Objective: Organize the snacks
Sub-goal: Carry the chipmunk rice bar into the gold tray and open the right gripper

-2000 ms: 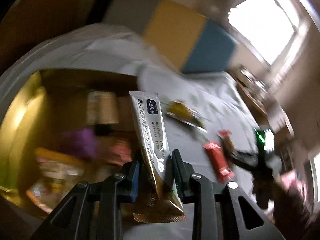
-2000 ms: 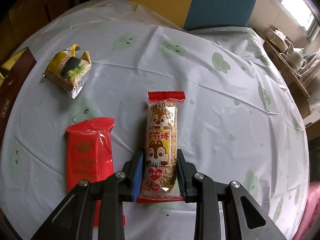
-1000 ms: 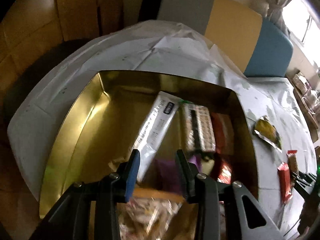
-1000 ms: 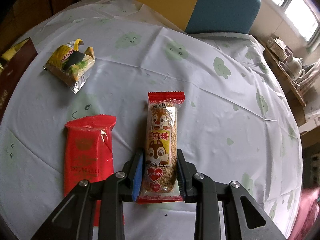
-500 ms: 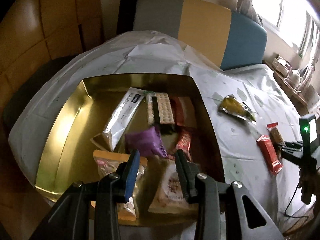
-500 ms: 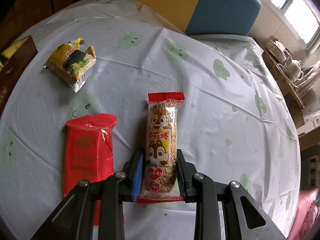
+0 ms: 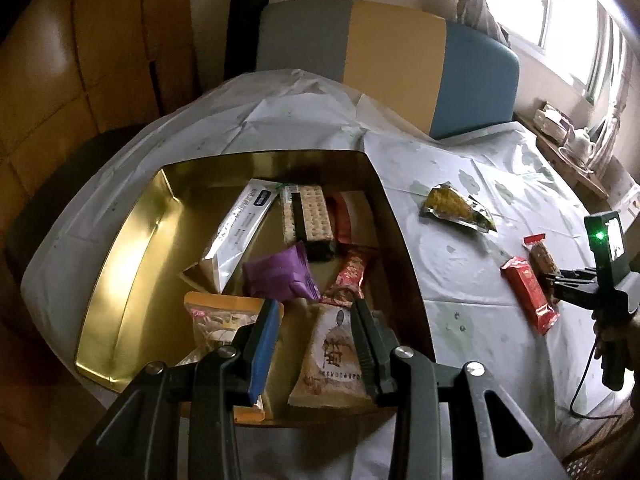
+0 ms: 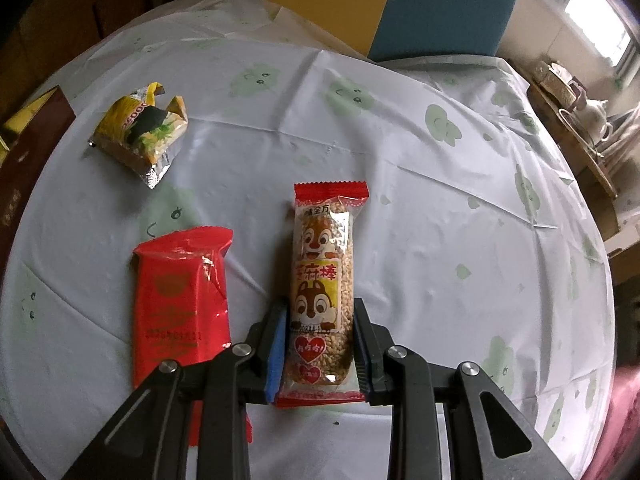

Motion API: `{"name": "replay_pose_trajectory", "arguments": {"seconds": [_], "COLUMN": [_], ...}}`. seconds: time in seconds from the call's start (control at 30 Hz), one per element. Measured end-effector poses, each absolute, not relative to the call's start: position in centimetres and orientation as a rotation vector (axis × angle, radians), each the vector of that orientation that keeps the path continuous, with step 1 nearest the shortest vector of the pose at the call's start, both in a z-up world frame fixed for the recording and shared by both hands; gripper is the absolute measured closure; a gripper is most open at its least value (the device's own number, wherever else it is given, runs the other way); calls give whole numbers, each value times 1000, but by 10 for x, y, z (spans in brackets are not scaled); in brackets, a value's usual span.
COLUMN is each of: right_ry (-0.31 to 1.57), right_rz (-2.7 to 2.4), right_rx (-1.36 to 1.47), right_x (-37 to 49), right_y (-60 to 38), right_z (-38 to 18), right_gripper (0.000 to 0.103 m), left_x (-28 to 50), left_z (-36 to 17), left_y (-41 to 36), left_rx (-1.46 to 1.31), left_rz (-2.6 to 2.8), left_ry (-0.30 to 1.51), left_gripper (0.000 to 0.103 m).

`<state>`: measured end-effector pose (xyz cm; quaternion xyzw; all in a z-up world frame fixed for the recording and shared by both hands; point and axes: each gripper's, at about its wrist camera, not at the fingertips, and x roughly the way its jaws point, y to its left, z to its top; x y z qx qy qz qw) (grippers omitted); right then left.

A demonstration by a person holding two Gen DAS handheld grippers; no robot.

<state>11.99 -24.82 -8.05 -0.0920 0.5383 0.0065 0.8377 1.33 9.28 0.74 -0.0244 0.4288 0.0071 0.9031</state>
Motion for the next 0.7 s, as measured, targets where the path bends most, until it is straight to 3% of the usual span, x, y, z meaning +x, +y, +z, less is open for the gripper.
{"name": "replay_pose_trajectory", "arguments": {"seconds": [0.43, 0.7], "right_ry": [1106, 1128], "right_rz": [-8, -11], "right_rx": [-258, -151], "right_x": [110, 113], "right_y": [-236, -247], "right_z": [-82, -79], "right_gripper": [74, 74], "left_x": [4, 4], "left_z": [-4, -10], "left_y": [98, 118], "left_rx": [-43, -103], "left_rz": [17, 35], "left_ry": [900, 913], "left_gripper": [66, 66]}}
